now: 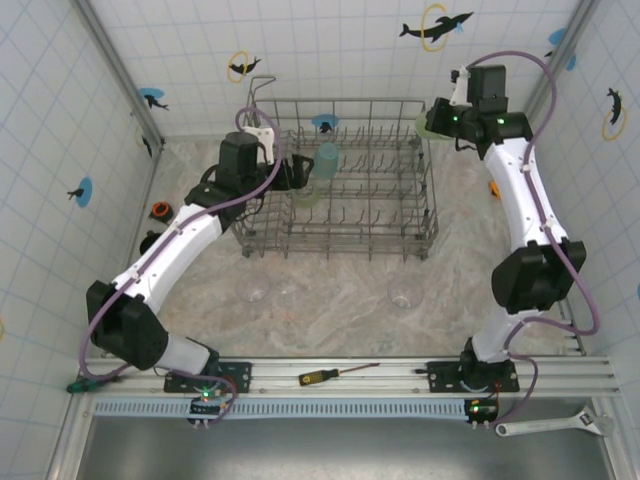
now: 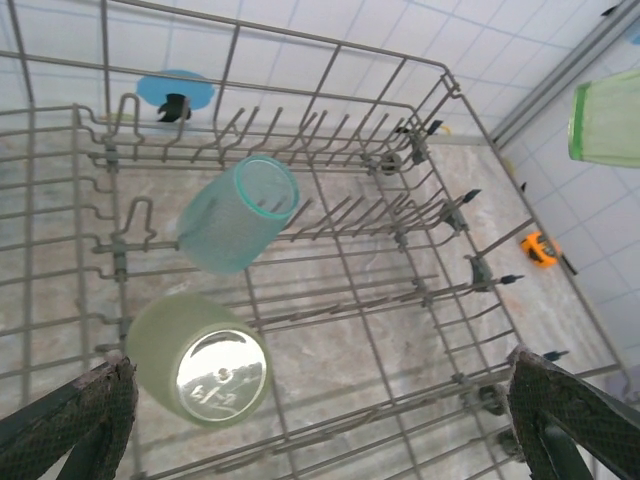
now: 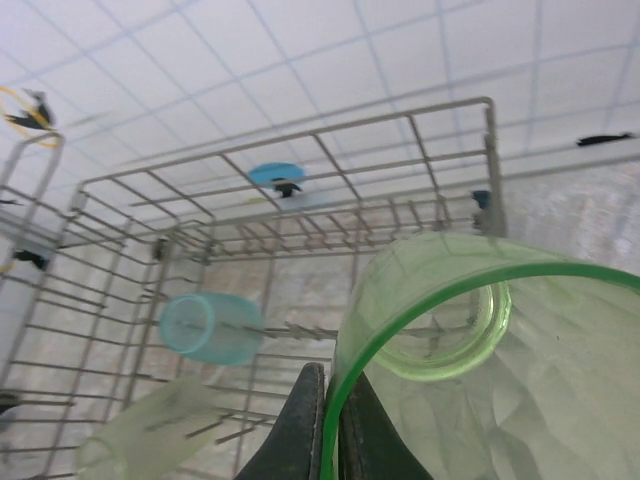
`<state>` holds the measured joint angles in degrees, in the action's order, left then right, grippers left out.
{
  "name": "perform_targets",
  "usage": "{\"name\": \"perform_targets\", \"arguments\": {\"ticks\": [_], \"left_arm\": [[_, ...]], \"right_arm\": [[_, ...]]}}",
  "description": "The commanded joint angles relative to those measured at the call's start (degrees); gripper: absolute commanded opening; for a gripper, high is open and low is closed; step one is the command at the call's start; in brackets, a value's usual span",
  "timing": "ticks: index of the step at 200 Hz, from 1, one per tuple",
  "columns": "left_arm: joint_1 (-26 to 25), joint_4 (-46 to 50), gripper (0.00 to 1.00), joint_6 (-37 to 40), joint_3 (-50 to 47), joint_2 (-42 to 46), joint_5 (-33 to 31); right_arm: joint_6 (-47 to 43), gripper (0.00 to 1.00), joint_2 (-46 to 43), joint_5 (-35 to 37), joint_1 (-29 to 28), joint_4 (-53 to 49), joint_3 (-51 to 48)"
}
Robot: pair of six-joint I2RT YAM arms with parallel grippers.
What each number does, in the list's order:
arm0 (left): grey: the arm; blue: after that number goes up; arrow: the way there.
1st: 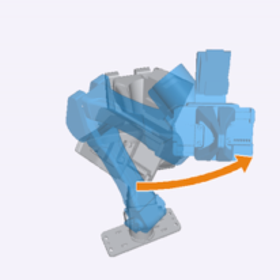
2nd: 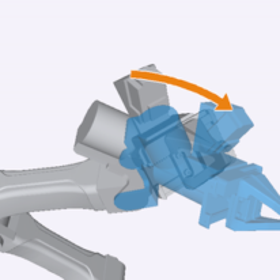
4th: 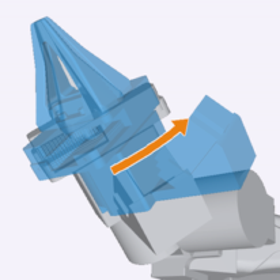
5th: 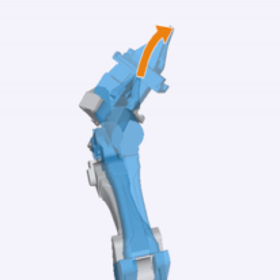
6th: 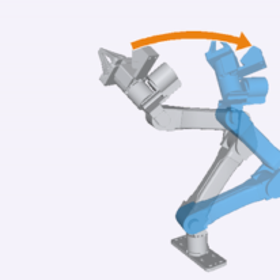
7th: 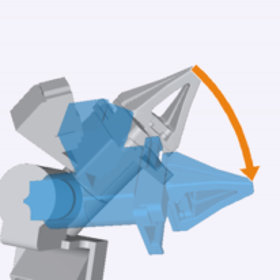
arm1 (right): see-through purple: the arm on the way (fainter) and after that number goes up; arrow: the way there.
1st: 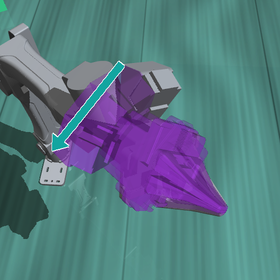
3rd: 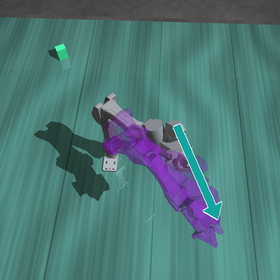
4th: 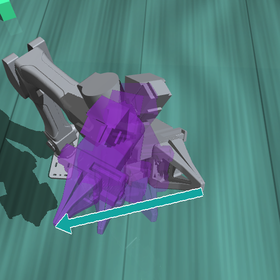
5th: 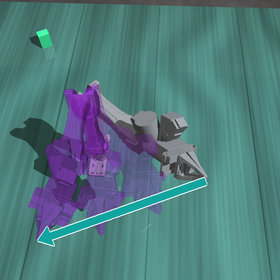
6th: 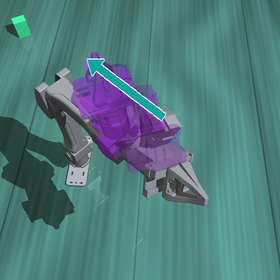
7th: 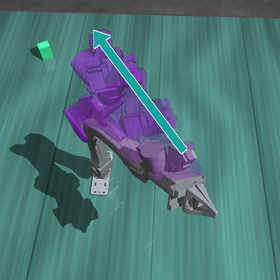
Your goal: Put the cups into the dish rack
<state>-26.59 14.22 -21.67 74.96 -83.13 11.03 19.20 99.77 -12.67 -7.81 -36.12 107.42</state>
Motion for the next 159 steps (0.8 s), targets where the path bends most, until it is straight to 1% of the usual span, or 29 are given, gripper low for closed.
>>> {"name": "perform_targets", "arguments": {"ticks": [1,18,25,44,62,76,95,110,138,159], "left_arm": [[0.13,-0.51,0.98,-4.44,2.89,-1.36,3.06],[0.13,-2.74,0.98,-7.27,2.92,-1.92,4.18],[0.13,-3.86,0.98,-8.50,2.83,-2.18,4.88],[0.13,-6.76,0.98,-11.81,2.74,-3.07,6.86],[0.13,-9.07,0.98,-14.68,2.74,-4.05,8.12],[0.13,-10.81,0.98,-17.01,2.81,-4.95,9.08],[0.13,-13.37,0.98,-19.84,3.61,-6.51,11.71],[0.13,-15.97,0.98,-22.28,4.04,-7.77,14.35],[0.13,-21.15,0.98,-26.87,4.34,-9.85,18.61],[0.13,-25.40,0.98,-30.67,3.74,-11.03,21.08]], "right_arm": [[2.52,0.00,-4.01,-5.65,0.25,8.46,-4.32],[4.14,0.00,-5.13,-8.81,0.34,11.64,-6.83],[4.96,0.00,-5.59,-11.71,0.41,13.36,-8.17],[7.35,0.00,-6.71,-16.13,0.43,18.11,-12.08],[10.72,0.00,-8.21,-21.07,0.52,24.93,-17.09],[13.78,0.00,-10.01,-24.43,0.67,32.47,-22.33],[16.04,0.00,-11.83,-25.35,0.43,39.17,-27.52],[18.58,0.00,-12.39,-27.38,0.44,44.96,-30.60],[26.22,0.00,-13.03,-31.51,0.26,58.08,-36.81],[32.23,0.00,-13.46,-32.89,0.00,68.34,-41.43]]}}
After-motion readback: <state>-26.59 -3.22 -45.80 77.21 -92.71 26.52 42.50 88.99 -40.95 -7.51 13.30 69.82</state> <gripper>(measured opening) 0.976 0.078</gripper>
